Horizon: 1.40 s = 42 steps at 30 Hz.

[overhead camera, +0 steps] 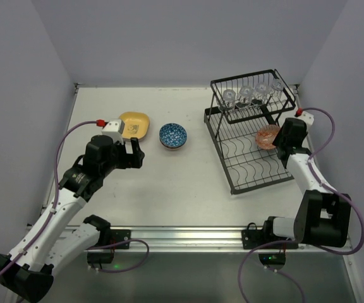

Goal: Unload the mixed dishes from the dish rack

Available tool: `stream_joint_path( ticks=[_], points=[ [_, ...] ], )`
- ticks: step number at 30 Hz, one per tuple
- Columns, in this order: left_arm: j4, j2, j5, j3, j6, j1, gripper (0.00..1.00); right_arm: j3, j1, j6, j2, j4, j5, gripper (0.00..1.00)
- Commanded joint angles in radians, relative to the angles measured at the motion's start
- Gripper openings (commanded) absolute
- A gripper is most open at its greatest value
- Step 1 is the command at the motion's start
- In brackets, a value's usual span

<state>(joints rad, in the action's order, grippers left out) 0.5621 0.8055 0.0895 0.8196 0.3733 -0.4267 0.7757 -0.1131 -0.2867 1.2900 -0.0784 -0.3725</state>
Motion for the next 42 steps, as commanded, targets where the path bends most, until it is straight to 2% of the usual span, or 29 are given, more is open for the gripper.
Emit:
stream_joint_path(
  ticks=[1, 3, 11, 19, 29, 32, 37, 39, 41, 42],
  points=[
    [-0.042, -0.011, -0.007, -0.008, -0.028, -0.003, 1.0, 0.048, -0.016, -0.04, 0.026, -0.038, 0.078, 0.46],
    [-0.041, -0.011, -0.007, -0.01, -0.028, -0.003, 1.0, 0.053, -0.022, -0.039, 0.045, -0.046, 0.093, 0.45],
    [-0.042, -0.008, -0.005, -0.01, -0.028, -0.003, 1.0, 0.057, -0.03, -0.028, 0.089, -0.05, 0.121, 0.25],
    [-0.041, -0.012, 0.003, -0.01, -0.027, -0.003, 1.0, 0.05, -0.03, -0.048, 0.028, -0.041, 0.078, 0.0],
    [-0.042, -0.038, -0.017, 0.004, -0.037, -0.003, 1.0, 0.002, -0.03, -0.103, -0.182, -0.115, 0.152, 0.0],
    [-0.036, -0.035, -0.048, 0.026, -0.036, -0.003, 1.0, 0.002, -0.03, -0.15, -0.25, -0.242, 0.173, 0.0],
    [-0.045, 0.009, -0.137, 0.085, 0.015, -0.009, 1.0, -0.019, -0.03, -0.204, -0.354, -0.377, 0.331, 0.0],
    [-0.05, 0.035, -0.155, 0.102, 0.032, -0.029, 1.0, -0.013, -0.027, -0.213, -0.376, -0.456, 0.366, 0.0],
    [-0.062, 0.07, -0.134, 0.127, 0.061, -0.098, 1.0, -0.009, -0.017, -0.216, -0.419, -0.504, 0.426, 0.0],
    [-0.064, 0.083, -0.058, 0.137, 0.073, -0.139, 1.0, -0.007, -0.007, -0.229, -0.44, -0.55, 0.434, 0.0]
  ],
)
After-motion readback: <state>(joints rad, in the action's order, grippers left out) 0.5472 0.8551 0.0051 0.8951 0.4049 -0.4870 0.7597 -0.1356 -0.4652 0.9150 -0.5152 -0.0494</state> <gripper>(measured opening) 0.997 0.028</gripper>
